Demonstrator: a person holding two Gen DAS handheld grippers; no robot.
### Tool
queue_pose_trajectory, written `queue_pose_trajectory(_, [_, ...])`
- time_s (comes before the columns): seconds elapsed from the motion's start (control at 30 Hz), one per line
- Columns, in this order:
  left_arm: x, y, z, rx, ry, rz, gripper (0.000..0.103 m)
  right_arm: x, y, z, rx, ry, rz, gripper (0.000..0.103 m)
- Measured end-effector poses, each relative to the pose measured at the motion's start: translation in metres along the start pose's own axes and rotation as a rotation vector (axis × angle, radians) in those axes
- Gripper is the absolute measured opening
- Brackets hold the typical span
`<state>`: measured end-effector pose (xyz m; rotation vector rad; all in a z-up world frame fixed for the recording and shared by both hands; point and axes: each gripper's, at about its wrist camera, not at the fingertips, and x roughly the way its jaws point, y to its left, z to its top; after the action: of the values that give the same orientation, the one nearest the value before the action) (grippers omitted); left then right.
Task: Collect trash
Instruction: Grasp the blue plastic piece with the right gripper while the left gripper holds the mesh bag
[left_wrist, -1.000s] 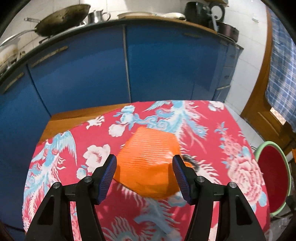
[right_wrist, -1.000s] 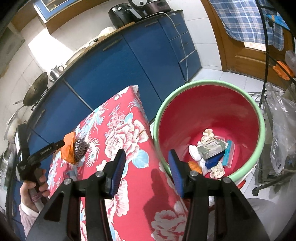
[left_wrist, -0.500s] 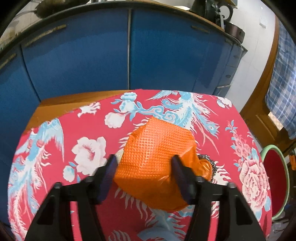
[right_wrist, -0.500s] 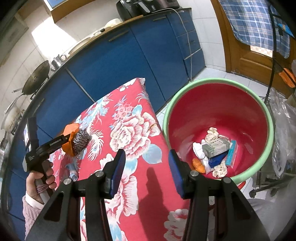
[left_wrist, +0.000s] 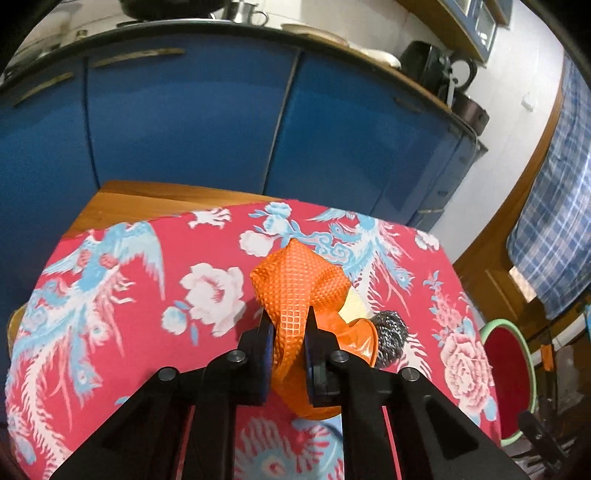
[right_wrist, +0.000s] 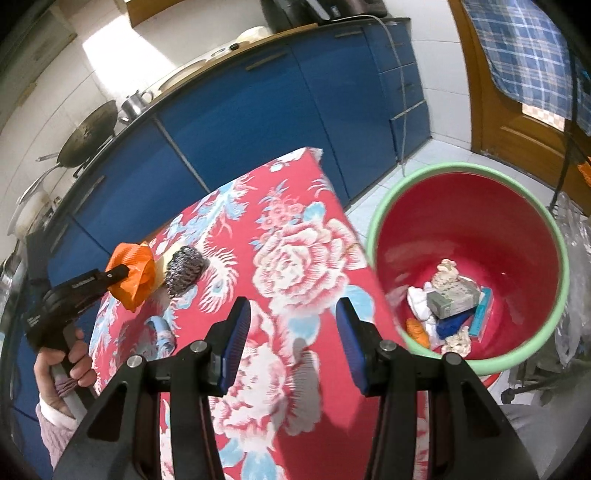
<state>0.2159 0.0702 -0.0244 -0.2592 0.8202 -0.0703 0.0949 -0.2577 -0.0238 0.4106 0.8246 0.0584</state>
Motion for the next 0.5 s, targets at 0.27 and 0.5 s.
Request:
queue_pose_trajectory(0.27, [-0.041, 0.025, -0.019, -0.055, -0.057, 0.025, 0.014, 0.019, 0.042, -0.006, -0.092, 0.041, 0.053, 0.051])
queue_pose_trajectory(0.5, [-0.053, 0.049, -0.038, -0.092, -0.049, 0.072, 0.013, 0.045, 0.087, -0.015, -0.202, 0.105, 0.101, 0.051])
